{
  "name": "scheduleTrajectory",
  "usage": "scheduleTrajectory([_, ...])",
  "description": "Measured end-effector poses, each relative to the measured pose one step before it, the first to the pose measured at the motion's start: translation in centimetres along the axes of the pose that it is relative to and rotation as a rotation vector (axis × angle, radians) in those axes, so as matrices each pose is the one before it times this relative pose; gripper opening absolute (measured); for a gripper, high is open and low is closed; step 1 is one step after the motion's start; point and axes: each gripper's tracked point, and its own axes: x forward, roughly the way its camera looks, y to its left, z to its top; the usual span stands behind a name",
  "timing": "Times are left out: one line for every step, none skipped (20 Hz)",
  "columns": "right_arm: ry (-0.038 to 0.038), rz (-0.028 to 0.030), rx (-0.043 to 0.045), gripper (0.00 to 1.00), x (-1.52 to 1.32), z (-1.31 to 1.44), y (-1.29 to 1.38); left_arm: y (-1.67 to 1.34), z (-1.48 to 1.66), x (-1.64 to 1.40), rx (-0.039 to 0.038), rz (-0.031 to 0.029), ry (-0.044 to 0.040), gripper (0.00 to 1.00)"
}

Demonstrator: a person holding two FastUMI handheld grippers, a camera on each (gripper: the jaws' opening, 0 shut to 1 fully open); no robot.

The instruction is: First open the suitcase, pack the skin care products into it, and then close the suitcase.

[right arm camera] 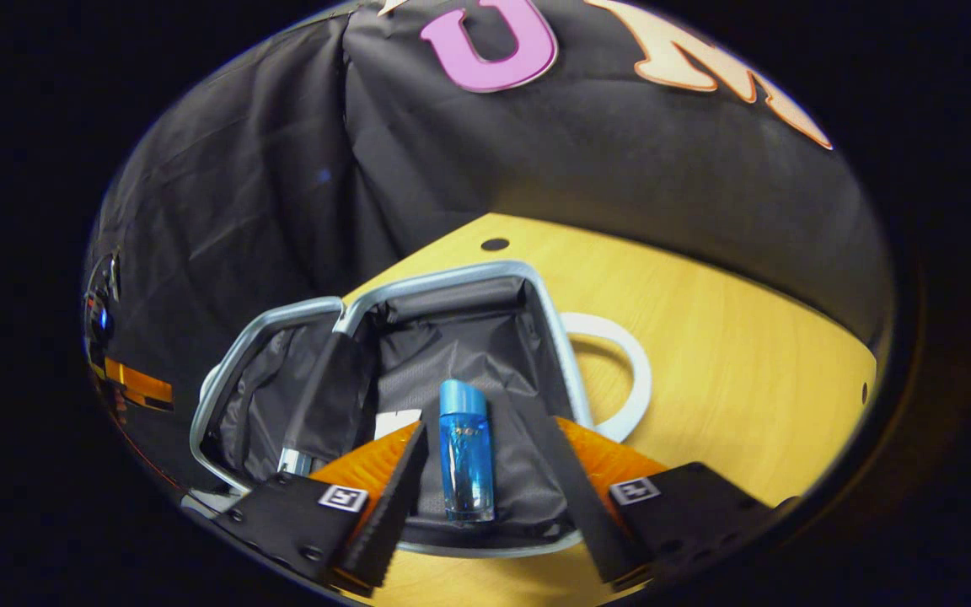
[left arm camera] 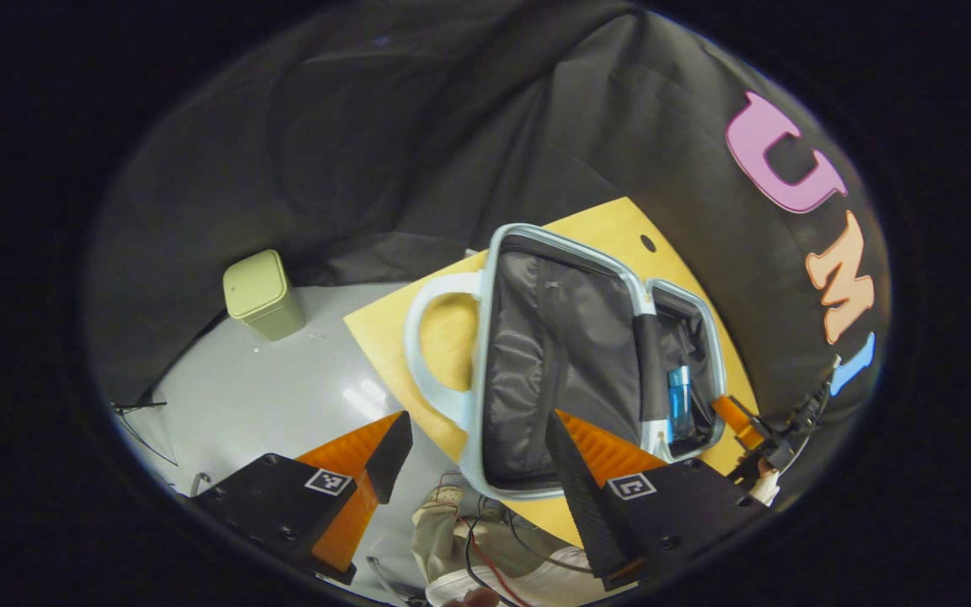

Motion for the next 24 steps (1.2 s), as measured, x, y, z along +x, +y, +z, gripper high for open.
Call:
scheduleTrajectory([-0.02440,-0.01167,0.01734,0.99,-0.840,0.809,-0.671,0.710,0.277,0.362,-0.00377,0.01003,0.00479,0.94])
scheduleTrajectory([-0.02501,-0.01805,0.01666,0.99,-0.772,0.848,-0.847,0.713,0.335,0.378,-0.00424,0.00484,0.00417,0.94])
scheduleTrajectory([-0.02728,-0.01928,0.01510,0.98,-0.868,0.857,-0.906,0.736,0.422,0.340,-0.00496,0.00502,0.00299,0.94])
scheduleTrajectory([-0.03034,-0.02541,0.01244,0.98,-0.888,1.020,-1.039,0.631,0.562,0.494,-0.00323,0.00383,0.00207,0.94])
scheduleTrajectory([-0.02847,-0.02735,0.01049,0.98,-0.800,0.853,-1.112,0.538,0.400,0.454,-0.00493,0.00508,0.00126,0.94])
scheduleTrajectory([-0.02331,-0.02798,0.01057,0.98,-0.923,0.852,-1.196,0.433,0.518,0.582,-0.00296,0.00037,0.00479,0.89])
scheduleTrajectory([-0.01943,-0.02858,0.00985,0.98,-0.845,0.591,-1.218,0.289,0.377,0.384,-0.00049,-0.00427,0.00240,0.94])
scheduleTrajectory([-0.01559,-0.02721,0.00852,0.98,-0.829,0.595,-1.243,0.147,0.406,0.517,0.00358,-0.00660,0.00386,0.93])
scheduleTrajectory([-0.01350,-0.03134,0.00892,0.98,-0.849,0.353,-1.160,0.338,0.312,0.688,0.00382,0.00055,0.00398,0.93])
scheduleTrajectory([-0.01586,-0.03168,0.01047,0.93,-0.856,0.523,-1.324,0.279,0.308,0.669,0.00577,0.00110,0.00597,0.93])
scheduleTrajectory([-0.01225,-0.02640,0.01073,0.93,-0.857,0.207,-1.101,0.226,0.080,0.599,0.00195,0.00233,0.00677,0.93])
scheduleTrajectory([-0.01130,-0.02194,0.00680,0.93,-0.799,0.230,-1.120,0.187,0.054,0.837,-0.00187,-0.00020,0.00911,0.87])
scheduleTrajectory([-0.00961,-0.02566,0.00048,0.97,-0.766,0.099,-1.136,0.159,-0.091,0.433,-0.00781,-0.00305,0.01007,0.96])
scheduleTrajectory([-0.00826,-0.02538,-0.00389,0.93,-0.734,0.104,-1.123,0.005,-0.016,0.711,-0.00864,-0.00830,0.00939,0.89])
scheduleTrajectory([-0.00705,-0.02272,-0.00304,0.92,-0.565,0.187,-1.157,0.114,-0.158,0.743,-0.01608,-0.00582,0.00922,0.87])
scheduleTrajectory([-0.00095,-0.01771,0.00128,0.92,-0.511,0.013,-0.944,0.093,-0.118,0.655,-0.02179,-0.00580,0.01078,0.82])
scheduleTrajectory([-0.00117,-0.01299,0.00435,0.97,-0.612,-0.068,-0.810,-0.006,-0.132,0.473,-0.02407,-0.01365,0.00690,0.78])
scheduleTrajectory([-0.00198,-0.01133,0.00394,0.97,-0.451,0.002,-0.693,-0.124,-0.050,0.414,-0.02622,-0.01670,0.00574,0.77])
scheduleTrajectory([-0.00075,-0.01243,0.00087,0.97,-0.338,-0.100,-0.690,0.049,-0.039,0.046,-0.02363,-0.01445,0.00279,0.68])
scheduleTrajectory([-0.00080,-0.01287,-0.00142,0.97,-0.309,-0.101,-0.724,-0.116,0.081,0.478,-0.01486,-0.01168,-0.00077,0.58])
scheduleTrajectory([0.00068,-0.00721,-0.00111,0.97,-0.314,-0.095,-0.460,-0.308,-0.034,0.322,-0.00844,-0.02013,-0.00126,0.52])
scheduleTrajectory([0.00516,-0.00650,-0.00076,0.97,-0.138,-0.230,-0.396,-0.206,-0.002,0.080,-0.00323,-0.00993,-0.00170,0.46])
scheduleTrajectory([0.00635,-0.00536,0.00201,0.97,-0.005,-0.311,-0.375,-0.027,0.048,0.133,-0.00546,-0.00509,-0.00056,0.37])
scheduleTrajectory([0.00603,-0.00161,0.00621,0.98,-0.042,-0.161,-0.135,-0.215,-0.013,0.308,-0.00703,-0.00813,0.00414,0.27])
